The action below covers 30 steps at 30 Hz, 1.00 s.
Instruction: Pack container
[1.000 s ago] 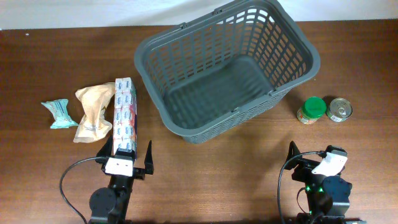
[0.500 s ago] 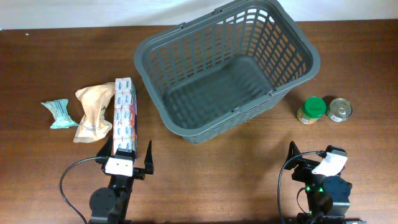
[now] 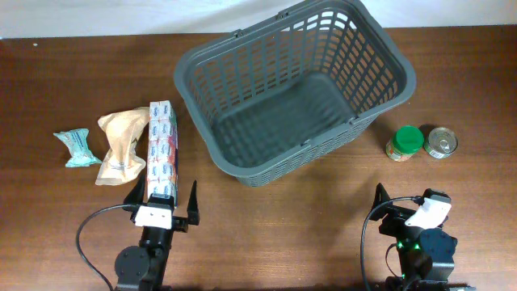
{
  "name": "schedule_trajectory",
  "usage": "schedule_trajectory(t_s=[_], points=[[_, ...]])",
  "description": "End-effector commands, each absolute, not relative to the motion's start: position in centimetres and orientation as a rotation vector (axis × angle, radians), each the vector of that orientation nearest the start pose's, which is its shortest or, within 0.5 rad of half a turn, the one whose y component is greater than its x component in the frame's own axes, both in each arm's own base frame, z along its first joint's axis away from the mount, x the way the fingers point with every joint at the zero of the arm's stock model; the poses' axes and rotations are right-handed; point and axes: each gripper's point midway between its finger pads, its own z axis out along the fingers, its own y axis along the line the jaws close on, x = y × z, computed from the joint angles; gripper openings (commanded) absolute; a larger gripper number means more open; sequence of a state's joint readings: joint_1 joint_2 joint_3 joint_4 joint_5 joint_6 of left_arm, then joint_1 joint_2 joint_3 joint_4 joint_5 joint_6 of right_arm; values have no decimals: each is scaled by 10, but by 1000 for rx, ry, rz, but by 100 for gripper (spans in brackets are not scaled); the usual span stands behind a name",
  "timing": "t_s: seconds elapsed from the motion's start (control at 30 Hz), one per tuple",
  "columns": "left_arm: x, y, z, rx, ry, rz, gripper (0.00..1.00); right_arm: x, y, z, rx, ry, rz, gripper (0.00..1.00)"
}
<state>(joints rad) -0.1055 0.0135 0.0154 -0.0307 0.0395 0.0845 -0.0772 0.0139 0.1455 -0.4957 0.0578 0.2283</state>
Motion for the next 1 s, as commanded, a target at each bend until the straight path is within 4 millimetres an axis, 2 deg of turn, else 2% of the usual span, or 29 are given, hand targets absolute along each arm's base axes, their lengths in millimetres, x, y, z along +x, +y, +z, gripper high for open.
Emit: schedule_trajectory(t_s=[0.0,0.13,0.27,0.4,0.47,0.53,0.6,0.67,0.77,0.8,0.97], points=[[239,-51,173,257,1587,-141,99,219,-24,120,320,1905,54,99],[226,-52,188,242,1663,-189,99,220,-23,121,316,1900,61,99],[210,-39,215,197,1762,-135,99,219,5,117,215,1942,222,99],[204,-34,257,182,1850,-112,99,216,26,119,295,1943,446,99],[206,-41,280,211,1863,-150,99,217,26,119,306,1940,456,99],[205,-48,306,240,1846,-189,99,220,29,129,369,1894,536,99],[203,-44,336,221,1804,-164,99,221,42,152,364,1824,673,99],[196,-45,365,227,1738,-170,99,219,55,176,282,1767,755,99],[186,-40,397,211,1690,-147,99,212,63,209,223,1732,793,99],[185,-36,406,197,1718,-130,99,208,64,231,219,1733,790,99],[194,-31,398,181,1904,-102,99,204,64,313,82,1764,666,99]])
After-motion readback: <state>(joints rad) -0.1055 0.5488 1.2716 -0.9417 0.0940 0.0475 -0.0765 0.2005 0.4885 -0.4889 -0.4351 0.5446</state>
